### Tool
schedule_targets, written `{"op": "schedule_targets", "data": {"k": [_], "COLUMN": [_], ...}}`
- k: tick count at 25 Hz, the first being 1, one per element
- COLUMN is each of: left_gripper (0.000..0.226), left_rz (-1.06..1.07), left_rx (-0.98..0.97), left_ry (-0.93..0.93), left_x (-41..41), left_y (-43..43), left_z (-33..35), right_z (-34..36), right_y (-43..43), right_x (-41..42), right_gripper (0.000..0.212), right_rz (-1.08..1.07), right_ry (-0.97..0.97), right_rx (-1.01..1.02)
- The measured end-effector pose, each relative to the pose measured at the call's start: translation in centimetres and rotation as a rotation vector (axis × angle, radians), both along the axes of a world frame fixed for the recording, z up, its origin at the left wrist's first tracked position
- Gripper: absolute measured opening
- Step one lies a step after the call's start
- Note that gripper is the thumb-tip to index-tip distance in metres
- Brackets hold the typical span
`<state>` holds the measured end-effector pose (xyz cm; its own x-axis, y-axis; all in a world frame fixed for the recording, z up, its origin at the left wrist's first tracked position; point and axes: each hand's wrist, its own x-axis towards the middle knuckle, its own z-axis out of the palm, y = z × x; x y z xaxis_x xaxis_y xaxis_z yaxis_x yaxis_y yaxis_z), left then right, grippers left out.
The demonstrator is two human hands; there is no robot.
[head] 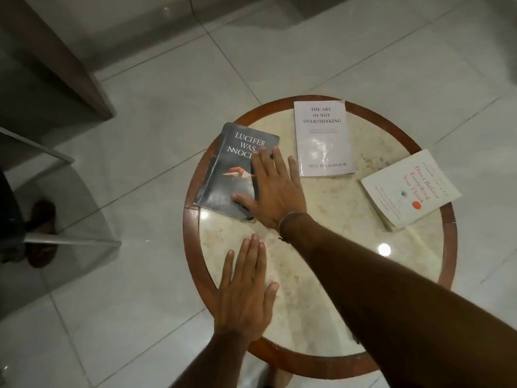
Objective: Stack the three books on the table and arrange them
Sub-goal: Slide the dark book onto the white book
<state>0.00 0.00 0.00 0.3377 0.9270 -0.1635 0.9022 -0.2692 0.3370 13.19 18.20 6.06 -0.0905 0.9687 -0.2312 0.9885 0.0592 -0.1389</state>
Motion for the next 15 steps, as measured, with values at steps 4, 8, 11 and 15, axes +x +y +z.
{"op": "schedule_targets", "data": {"k": [4,8,11,15], "left_gripper": [0.079,0.081,0.08,0.079], "left_rz": [-0.016,-0.018,-0.015,-0.017], "left_rx": [-0.004,-0.007,-0.008,-0.004], "left_ry": [0.023,0.09,0.087,0.064], "left_x": [0.1,0.1,0.1,0.1], "left_y": [-0.2,0.0,0.1,0.0], "left_z": [-0.3,-0.2,0.1,0.0], "right_z": [0.1,0.7,0.4,0.2], "right_y": [2.4,5.2,6.0,6.4], "right_x": [2.8,5.4,6.2,6.5], "right_gripper": [0.113,0.111,0.11,0.111], "right_rz": [0.171,0.385,0.438,0.473], "right_ry": [-0.075,-0.106,-0.099,-0.106], "right_rx": [-0.052,-0.092,-0.094,-0.102]}}
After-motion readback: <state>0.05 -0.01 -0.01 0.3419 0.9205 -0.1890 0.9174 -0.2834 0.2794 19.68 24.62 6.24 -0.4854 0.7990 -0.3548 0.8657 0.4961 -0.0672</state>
